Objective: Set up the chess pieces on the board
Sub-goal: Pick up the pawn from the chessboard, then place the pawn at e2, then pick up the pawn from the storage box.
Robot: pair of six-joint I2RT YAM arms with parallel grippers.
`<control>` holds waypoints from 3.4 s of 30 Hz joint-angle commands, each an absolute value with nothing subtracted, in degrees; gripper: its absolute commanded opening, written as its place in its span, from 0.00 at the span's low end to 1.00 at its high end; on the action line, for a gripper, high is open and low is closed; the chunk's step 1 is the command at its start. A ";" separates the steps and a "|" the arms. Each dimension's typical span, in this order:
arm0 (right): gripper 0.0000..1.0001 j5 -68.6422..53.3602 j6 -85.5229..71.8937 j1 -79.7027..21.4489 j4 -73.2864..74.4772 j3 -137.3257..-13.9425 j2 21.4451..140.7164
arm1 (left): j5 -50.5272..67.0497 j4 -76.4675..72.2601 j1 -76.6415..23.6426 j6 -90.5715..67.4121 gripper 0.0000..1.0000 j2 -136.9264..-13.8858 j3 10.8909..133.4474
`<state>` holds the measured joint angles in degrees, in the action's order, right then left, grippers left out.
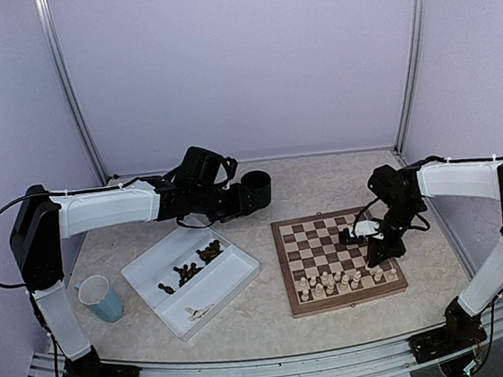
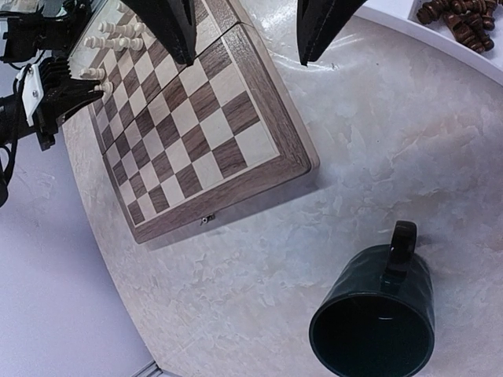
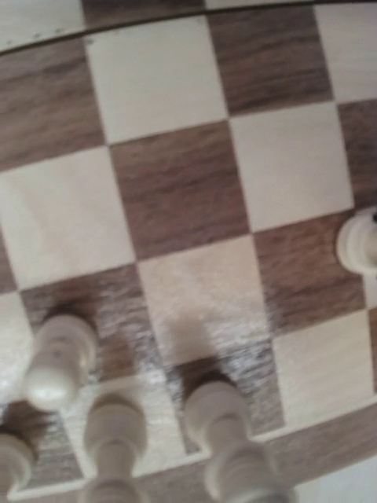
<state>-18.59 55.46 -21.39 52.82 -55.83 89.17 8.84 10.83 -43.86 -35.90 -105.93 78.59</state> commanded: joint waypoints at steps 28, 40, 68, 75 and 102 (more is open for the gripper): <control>0.24 -22.63 50.62 -30.06 50.34 -59.29 91.90 | 9.67 11.04 -43.68 -34.80 0.44 -106.54 78.65; 0.38 -25.54 53.05 -27.00 56.31 -67.99 90.04 | 0.89 28.30 -47.05 -30.61 0.44 -98.72 72.79; 0.35 -33.49 52.73 -24.52 52.44 -67.71 90.93 | -2.82 32.68 -53.05 -80.85 0.40 -80.82 43.49; 0.34 -34.61 52.62 -24.54 52.11 -66.62 91.30 | -2.28 31.19 -50.85 -78.89 0.34 -83.52 43.87; 0.34 -38.94 51.65 -24.26 53.16 -71.49 93.95 | -8.63 38.57 -49.83 -56.30 0.12 -95.87 61.83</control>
